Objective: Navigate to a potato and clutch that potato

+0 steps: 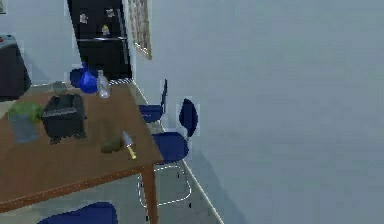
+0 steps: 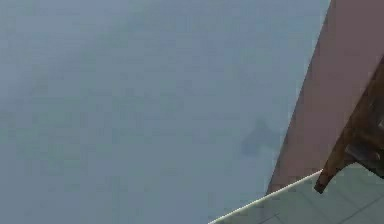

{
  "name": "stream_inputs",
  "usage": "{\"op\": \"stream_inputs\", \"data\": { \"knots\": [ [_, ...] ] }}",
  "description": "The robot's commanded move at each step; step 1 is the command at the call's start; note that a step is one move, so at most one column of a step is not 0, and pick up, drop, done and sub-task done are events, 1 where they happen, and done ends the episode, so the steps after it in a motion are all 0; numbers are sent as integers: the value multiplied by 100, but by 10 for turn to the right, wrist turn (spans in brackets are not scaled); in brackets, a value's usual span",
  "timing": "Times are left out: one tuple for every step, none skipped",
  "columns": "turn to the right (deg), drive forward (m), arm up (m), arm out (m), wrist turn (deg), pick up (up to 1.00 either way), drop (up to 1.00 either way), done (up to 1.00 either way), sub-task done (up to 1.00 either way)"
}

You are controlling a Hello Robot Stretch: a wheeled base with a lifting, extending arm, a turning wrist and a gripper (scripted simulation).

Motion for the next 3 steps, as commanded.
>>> {"op": "stream_inputs", "data": {
  "knots": [
    [0, 70, 0, 0, 0, 0, 0, 0, 0],
    [-450, 0, 0, 0, 0, 0, 0, 0, 0],
    [-450, 0, 0, 0, 0, 0, 0, 0, 0]
  ]
}}
